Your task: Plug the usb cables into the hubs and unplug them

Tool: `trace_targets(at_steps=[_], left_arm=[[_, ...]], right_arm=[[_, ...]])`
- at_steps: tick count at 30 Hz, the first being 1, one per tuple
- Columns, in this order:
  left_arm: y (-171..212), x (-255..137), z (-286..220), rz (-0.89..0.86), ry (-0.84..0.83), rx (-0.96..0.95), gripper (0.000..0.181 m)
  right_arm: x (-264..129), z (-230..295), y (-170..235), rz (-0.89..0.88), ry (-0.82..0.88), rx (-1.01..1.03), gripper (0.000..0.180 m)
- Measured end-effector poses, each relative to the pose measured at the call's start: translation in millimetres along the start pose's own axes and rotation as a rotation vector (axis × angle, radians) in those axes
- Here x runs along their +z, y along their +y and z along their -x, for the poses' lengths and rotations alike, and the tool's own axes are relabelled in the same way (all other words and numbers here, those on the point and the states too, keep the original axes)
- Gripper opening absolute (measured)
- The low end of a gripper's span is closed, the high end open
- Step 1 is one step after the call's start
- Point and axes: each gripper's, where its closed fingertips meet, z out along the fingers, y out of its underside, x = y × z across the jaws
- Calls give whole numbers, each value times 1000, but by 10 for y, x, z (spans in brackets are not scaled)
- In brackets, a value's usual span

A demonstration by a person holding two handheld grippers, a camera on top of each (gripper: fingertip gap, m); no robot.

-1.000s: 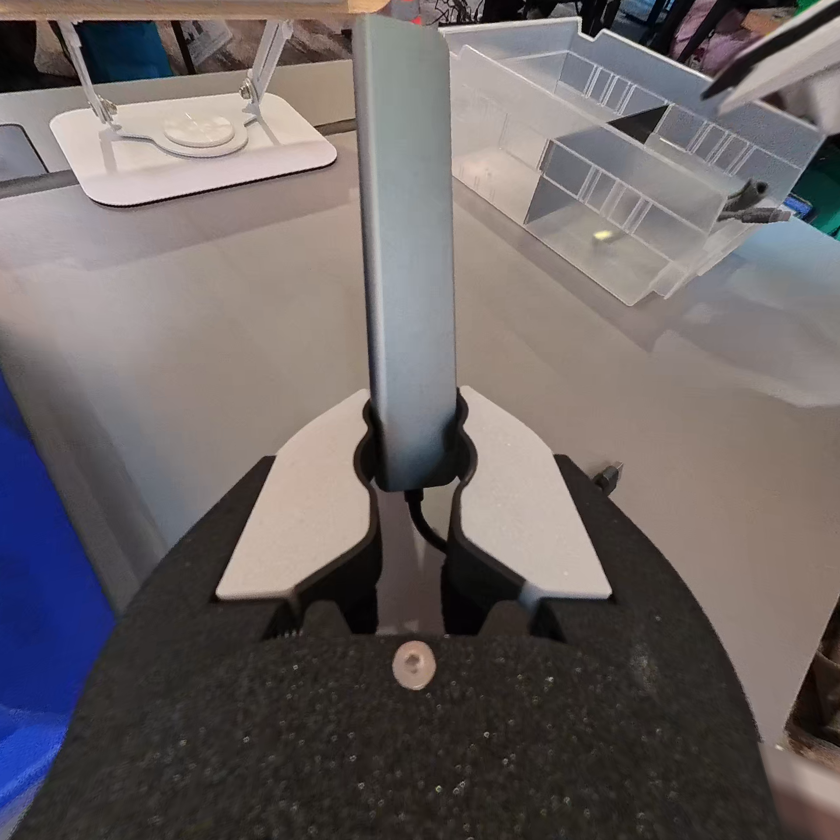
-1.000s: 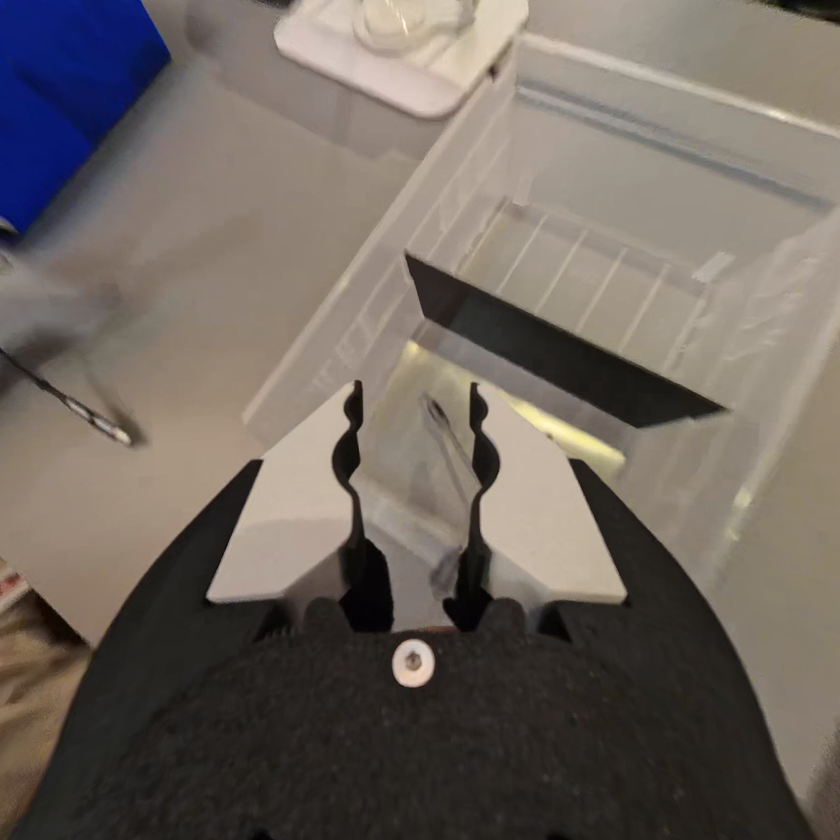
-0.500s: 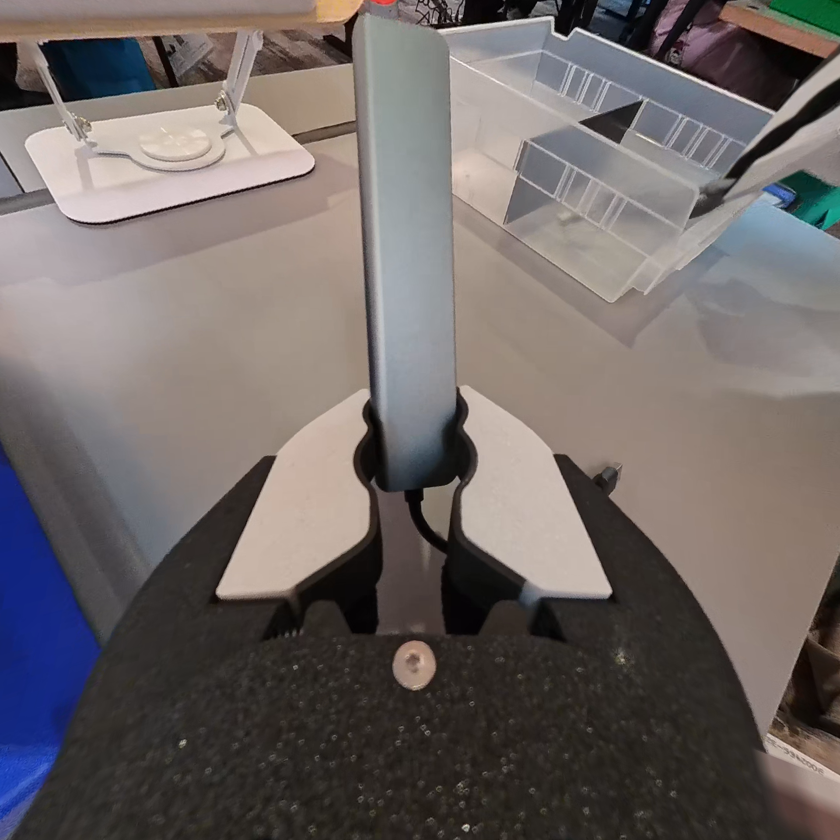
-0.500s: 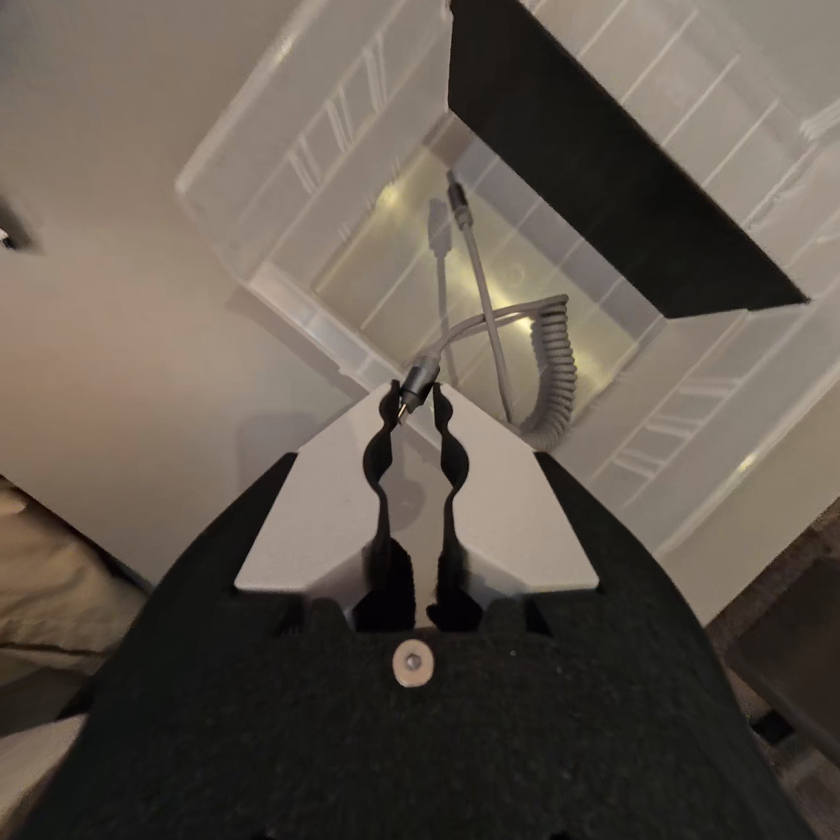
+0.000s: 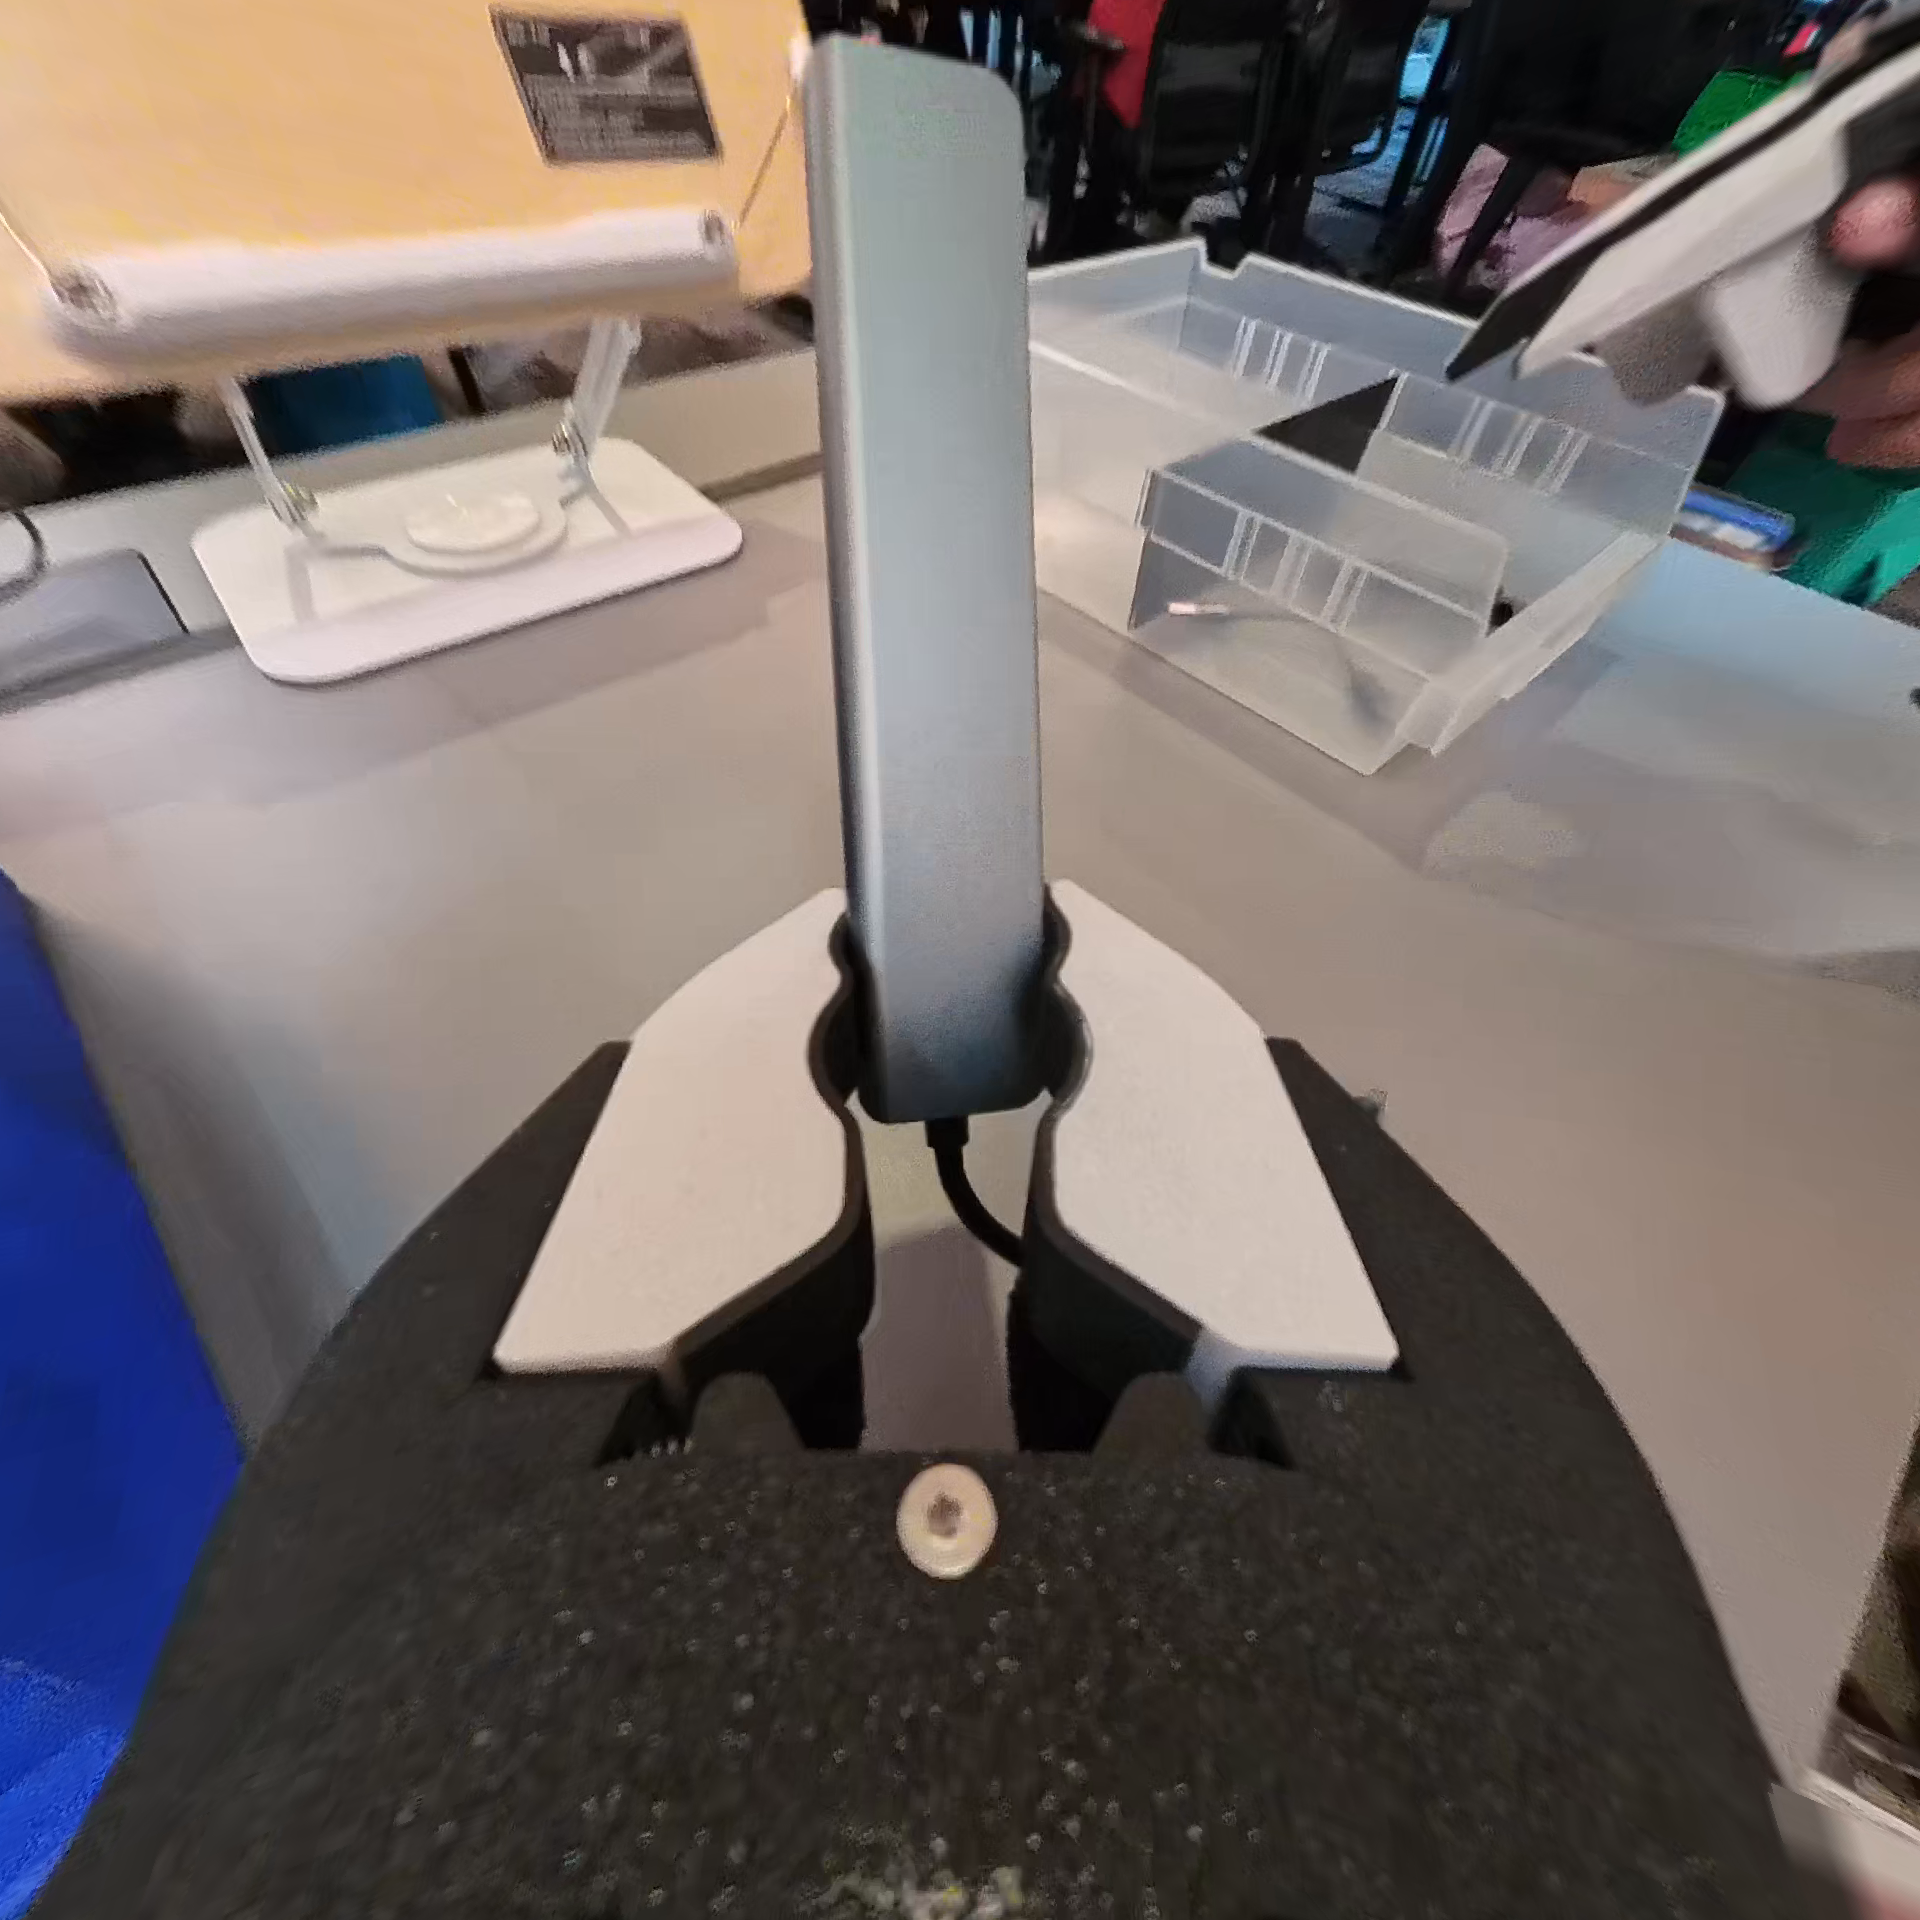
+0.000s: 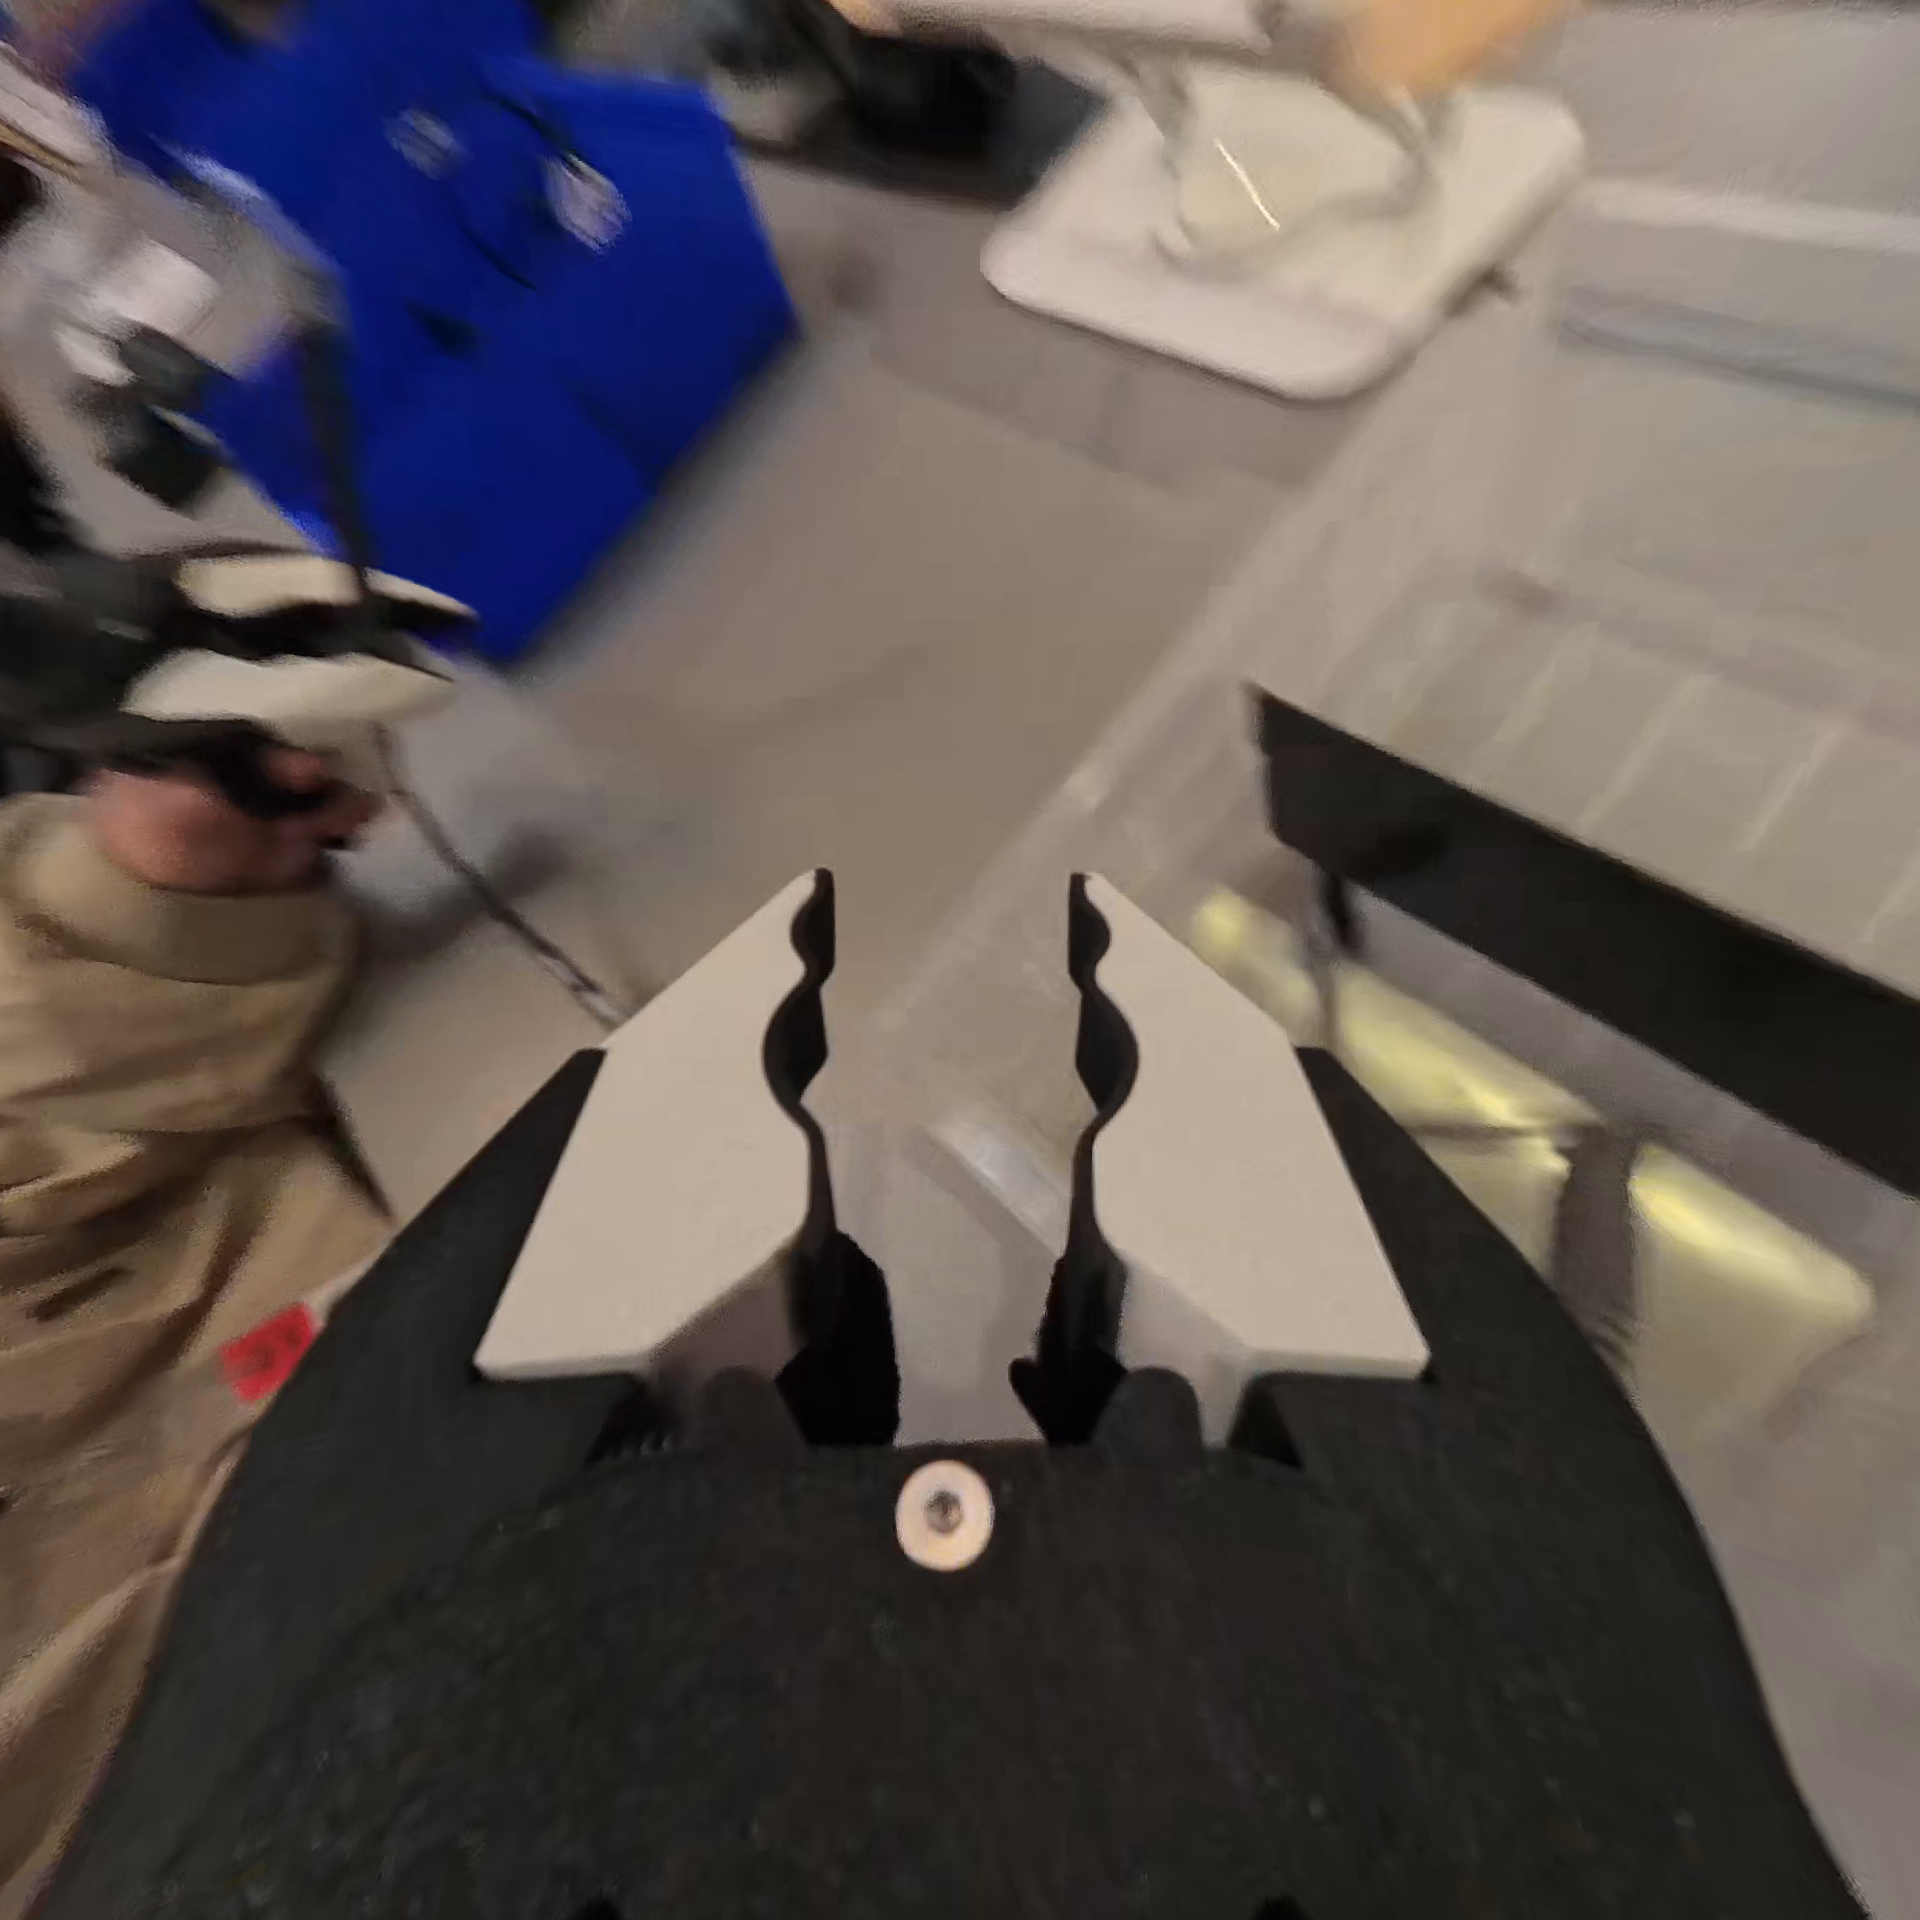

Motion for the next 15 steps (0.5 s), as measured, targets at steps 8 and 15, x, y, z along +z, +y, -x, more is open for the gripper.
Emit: trace_targets(at_steps=[8,15], left_arm=[[-307,-82,-384,-140,-53,274,30],[-197,-12,-560,-111,-11,158,40]], right_arm=[[796,1783,-258,-162,-538,72,55],[899,1838,-316,-290,-494,47,9]])
